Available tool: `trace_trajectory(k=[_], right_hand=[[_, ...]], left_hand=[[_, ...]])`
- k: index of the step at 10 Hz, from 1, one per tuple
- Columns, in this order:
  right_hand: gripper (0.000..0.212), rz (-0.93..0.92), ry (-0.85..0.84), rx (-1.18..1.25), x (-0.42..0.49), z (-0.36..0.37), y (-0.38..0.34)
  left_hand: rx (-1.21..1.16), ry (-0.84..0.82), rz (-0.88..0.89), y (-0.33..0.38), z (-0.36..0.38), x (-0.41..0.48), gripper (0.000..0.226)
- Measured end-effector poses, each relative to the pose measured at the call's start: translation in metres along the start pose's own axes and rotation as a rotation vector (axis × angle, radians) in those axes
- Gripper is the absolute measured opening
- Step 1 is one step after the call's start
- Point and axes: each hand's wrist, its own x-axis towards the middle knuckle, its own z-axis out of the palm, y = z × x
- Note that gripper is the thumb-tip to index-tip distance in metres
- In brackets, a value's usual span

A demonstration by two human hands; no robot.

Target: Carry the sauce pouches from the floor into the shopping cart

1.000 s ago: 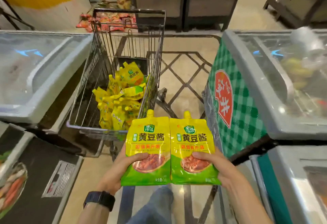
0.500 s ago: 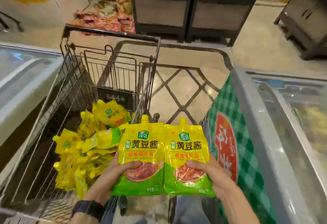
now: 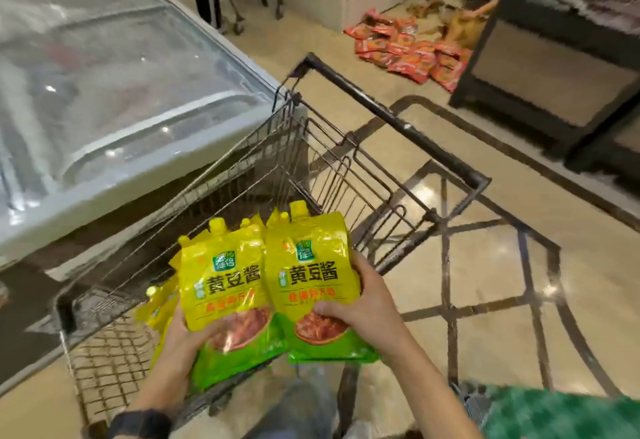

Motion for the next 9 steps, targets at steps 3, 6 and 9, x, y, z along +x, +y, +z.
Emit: trace_trajectory(k=[3,6,9], right_hand=[[0.086,0.019,-0.174,-0.445,0.173,0.068,0.032],[0.078,0.208,-0.362,-0.974,0.195,0.107,0.122],[0.065,-0.112,-0.376,-0.898,0.228,0.103,0.062]], left_hand=[[0.162,0.307,-0.074,-0.036,-0.011,0.117,0.109],[0.339,0.387,-0.336,-0.098,0.011,0.144,0.118],[0.779,0.487,-0.423,-0.065,0.019,0.129,0.118]])
